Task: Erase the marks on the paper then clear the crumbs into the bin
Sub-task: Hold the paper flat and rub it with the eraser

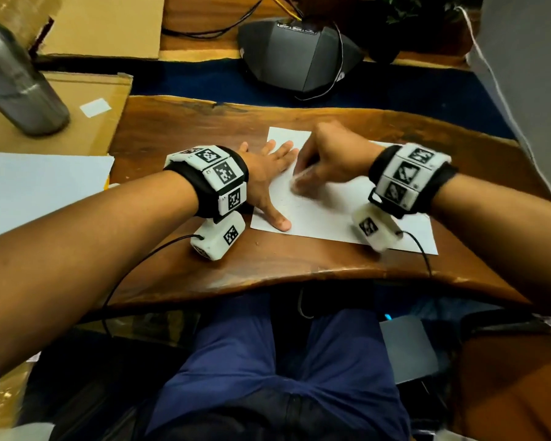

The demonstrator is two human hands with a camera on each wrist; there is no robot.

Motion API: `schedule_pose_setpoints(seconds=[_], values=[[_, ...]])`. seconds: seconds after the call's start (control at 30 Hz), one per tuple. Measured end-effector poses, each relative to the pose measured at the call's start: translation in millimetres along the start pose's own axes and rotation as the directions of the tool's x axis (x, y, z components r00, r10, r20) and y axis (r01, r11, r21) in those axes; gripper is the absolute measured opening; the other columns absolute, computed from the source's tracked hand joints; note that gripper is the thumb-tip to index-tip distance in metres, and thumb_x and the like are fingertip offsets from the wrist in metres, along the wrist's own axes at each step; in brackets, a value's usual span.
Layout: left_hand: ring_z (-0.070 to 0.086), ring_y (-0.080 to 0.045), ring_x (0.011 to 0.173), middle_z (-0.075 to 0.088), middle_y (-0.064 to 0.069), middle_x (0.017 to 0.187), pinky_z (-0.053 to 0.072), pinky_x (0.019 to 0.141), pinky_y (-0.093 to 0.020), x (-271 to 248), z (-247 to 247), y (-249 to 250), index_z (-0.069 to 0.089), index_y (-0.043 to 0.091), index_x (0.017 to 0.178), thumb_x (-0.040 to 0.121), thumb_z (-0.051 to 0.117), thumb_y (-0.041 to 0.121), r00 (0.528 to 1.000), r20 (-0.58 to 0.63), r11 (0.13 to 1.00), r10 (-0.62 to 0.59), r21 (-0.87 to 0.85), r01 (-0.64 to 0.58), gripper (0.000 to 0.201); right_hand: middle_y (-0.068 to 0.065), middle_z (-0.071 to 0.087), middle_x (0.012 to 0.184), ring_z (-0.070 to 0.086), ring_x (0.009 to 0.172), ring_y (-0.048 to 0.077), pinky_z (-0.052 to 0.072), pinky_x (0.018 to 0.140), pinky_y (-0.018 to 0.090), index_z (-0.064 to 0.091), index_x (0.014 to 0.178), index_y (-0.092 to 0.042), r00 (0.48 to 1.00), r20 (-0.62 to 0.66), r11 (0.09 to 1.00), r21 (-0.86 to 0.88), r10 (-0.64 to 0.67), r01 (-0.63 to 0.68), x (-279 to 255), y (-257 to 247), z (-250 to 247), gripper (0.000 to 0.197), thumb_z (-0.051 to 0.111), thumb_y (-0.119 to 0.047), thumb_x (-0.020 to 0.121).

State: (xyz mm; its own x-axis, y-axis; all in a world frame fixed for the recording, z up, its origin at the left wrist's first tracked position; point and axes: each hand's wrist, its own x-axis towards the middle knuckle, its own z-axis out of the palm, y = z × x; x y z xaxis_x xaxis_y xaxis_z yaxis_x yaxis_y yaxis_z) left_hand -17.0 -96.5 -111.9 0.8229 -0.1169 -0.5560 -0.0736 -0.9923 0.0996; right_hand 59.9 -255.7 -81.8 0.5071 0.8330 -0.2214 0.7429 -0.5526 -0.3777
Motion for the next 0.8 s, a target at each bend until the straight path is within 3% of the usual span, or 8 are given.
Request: schedule_pose_setpoints(seconds=[0.1,0.17,0.27,0.37,0.43,0.57,0.63,0.8], values=[[-0.022,-0.020,0.148,-0.031,0.007,0.158,-0.007,0.116,-0.063,1,0,-1,-0.025,0.025,0.151,0.051,0.068,0.085,1.000,0.013,1.000,-0.018,0.016,0.018,0.150,-0.004,0.073,0.067,0.063,0.086,0.022,0.054,0.082,0.036,0.079,0.072,-0.022,0.973,-0.190,0.990,-0.012,0.134,-0.139,23,17,-11,0.016,0.082,-0.038,0.073],[-0.022,-0.020,0.148,-0.031,0.006,0.158,-0.006,0.116,-0.063,1,0,-1,-0.026,0.023,0.151,0.051,0.067,0.085,1.000,0.018,0.999,-0.021,0.035,0.020,0.150,-0.001,0.074,0.069,0.064,0.081,0.020,0.055,0.077,0.037,0.080,0.074,-0.019,0.969,-0.219,0.992,-0.025,0.116,-0.124,21,14,-5,0.014,0.083,-0.033,0.073],[-0.022,-0.021,0.148,-0.032,0.004,0.158,-0.005,0.117,-0.063,1,-1,1,-0.026,0.019,0.151,0.054,0.066,0.084,1.000,0.018,0.999,-0.014,0.046,0.013,0.148,-0.003,0.075,0.073,0.066,0.064,0.007,0.053,0.063,0.022,0.080,0.079,-0.016,0.992,-0.124,1.000,-0.026,-0.017,0.014,-8,-5,12,0.011,0.084,-0.025,0.075],[-0.022,-0.021,0.148,-0.032,0.003,0.158,-0.006,0.117,-0.062,-1,-2,2,-0.028,0.018,0.150,0.055,0.067,0.084,1.000,0.021,0.999,-0.014,0.049,0.013,0.149,-0.013,0.072,0.073,0.063,0.063,-0.005,0.046,0.060,0.006,0.079,0.079,-0.021,0.994,0.053,0.995,-0.026,-0.093,0.094,-24,-16,18,0.010,0.085,-0.028,0.076],[-0.022,-0.021,0.148,-0.033,0.003,0.158,-0.006,0.117,-0.061,0,-3,3,-0.028,0.019,0.149,0.054,0.066,0.085,1.000,0.027,0.998,-0.017,0.055,0.015,0.149,-0.010,0.074,0.076,0.064,0.065,0.001,0.047,0.060,0.011,0.080,0.081,-0.019,0.996,0.022,0.996,-0.044,-0.082,0.083,-11,-9,11,0.011,0.085,-0.029,0.077],[-0.023,-0.021,0.148,-0.034,0.005,0.157,-0.006,0.116,-0.063,0,-3,2,-0.028,0.022,0.150,0.050,0.063,0.088,0.999,0.038,0.998,-0.033,0.059,0.031,0.151,-0.002,0.076,0.075,0.067,0.067,0.014,0.056,0.072,0.032,0.081,0.080,-0.018,0.968,-0.237,0.994,-0.048,0.081,-0.095,17,8,-4,0.014,0.084,-0.031,0.075],[-0.023,-0.021,0.147,-0.034,0.006,0.157,-0.007,0.116,-0.064,1,-2,1,-0.028,0.022,0.149,0.049,0.063,0.088,0.999,0.037,0.998,-0.027,0.055,0.025,0.151,0.000,0.076,0.075,0.068,0.068,0.017,0.057,0.068,0.034,0.082,0.081,-0.015,0.969,-0.239,0.995,-0.054,0.068,-0.083,12,5,3,0.014,0.083,-0.028,0.077],[-0.024,-0.019,0.147,-0.034,0.006,0.157,-0.010,0.116,-0.062,-2,-1,-1,-0.028,0.023,0.150,0.044,0.056,0.091,1.000,0.023,0.999,0.003,0.046,-0.004,0.151,-0.008,0.074,0.078,0.062,0.065,0.004,0.043,0.057,0.007,0.080,0.081,-0.019,0.996,-0.075,0.999,-0.007,0.041,-0.042,-23,8,7,0.014,0.084,-0.032,0.079]])
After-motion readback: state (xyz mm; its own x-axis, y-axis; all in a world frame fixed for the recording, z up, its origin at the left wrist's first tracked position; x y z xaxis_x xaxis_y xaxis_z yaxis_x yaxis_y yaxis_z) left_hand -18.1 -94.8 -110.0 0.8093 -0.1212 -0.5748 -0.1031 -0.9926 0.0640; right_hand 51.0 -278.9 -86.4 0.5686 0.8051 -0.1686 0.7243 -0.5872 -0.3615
